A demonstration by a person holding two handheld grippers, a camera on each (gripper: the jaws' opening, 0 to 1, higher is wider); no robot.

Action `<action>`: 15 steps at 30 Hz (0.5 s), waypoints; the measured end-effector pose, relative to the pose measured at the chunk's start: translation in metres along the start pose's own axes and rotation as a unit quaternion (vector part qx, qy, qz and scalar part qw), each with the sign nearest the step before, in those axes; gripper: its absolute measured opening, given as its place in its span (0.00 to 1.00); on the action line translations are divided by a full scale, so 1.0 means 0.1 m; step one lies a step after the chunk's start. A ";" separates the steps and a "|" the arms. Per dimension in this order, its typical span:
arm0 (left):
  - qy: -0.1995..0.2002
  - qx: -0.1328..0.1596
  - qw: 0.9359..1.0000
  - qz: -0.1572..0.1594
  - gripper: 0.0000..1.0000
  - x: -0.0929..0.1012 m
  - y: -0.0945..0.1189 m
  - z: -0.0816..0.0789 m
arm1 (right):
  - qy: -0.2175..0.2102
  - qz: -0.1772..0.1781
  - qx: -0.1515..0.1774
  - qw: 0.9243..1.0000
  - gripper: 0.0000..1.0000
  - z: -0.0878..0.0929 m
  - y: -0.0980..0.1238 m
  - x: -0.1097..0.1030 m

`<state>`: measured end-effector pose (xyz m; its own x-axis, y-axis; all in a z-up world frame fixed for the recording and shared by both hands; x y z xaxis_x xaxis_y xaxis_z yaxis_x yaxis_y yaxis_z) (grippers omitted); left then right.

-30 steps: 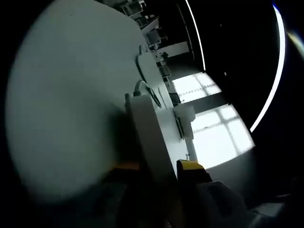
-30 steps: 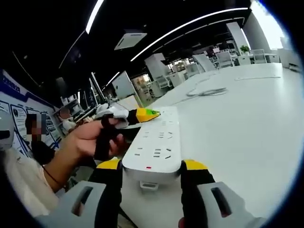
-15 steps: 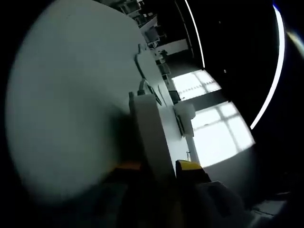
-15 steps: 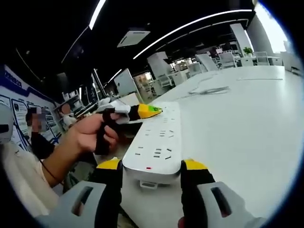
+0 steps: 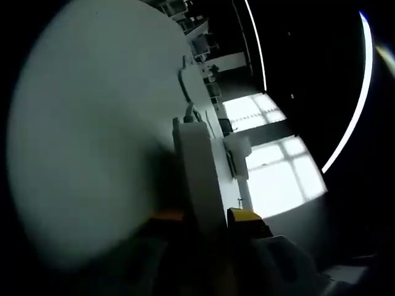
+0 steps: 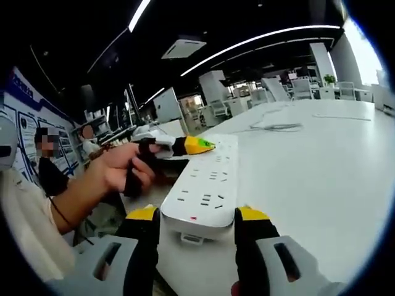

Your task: Pick up the power strip scattered on the table, fix it on the side mounting bracket of the table, and press the switch

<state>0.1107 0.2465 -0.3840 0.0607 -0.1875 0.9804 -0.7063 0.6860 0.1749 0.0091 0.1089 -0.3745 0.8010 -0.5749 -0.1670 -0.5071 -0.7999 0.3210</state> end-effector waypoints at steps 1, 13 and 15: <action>0.002 0.000 1.000 0.003 0.28 0.00 0.00 0.00 | -0.001 -0.001 0.001 1.000 0.44 0.00 0.00 0.01; 0.021 -0.001 0.999 0.025 0.26 0.01 0.00 0.01 | 0.007 -0.008 0.010 1.000 0.46 -0.03 0.06 0.03; 0.024 -0.004 0.999 0.026 0.26 0.02 0.00 0.02 | 0.012 -0.009 0.017 1.000 0.46 -0.03 0.08 0.03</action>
<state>0.1092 0.2449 -0.3824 0.0579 -0.1177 0.9914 -0.7038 0.6995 0.1242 0.0085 0.1009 -0.3694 0.8170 -0.5570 -0.1492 -0.5035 -0.8152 0.2863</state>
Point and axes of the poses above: the point that each gripper's makers call its tool centre point, and the gripper's own axes: y roughly backward along the fingers, x roughly to its right, z roughly out of its underside, the point moved 4 cm from there along y, roughly backward along the fingers, and after that the axes turned 9 degrees about y, right-handed, at the moved point
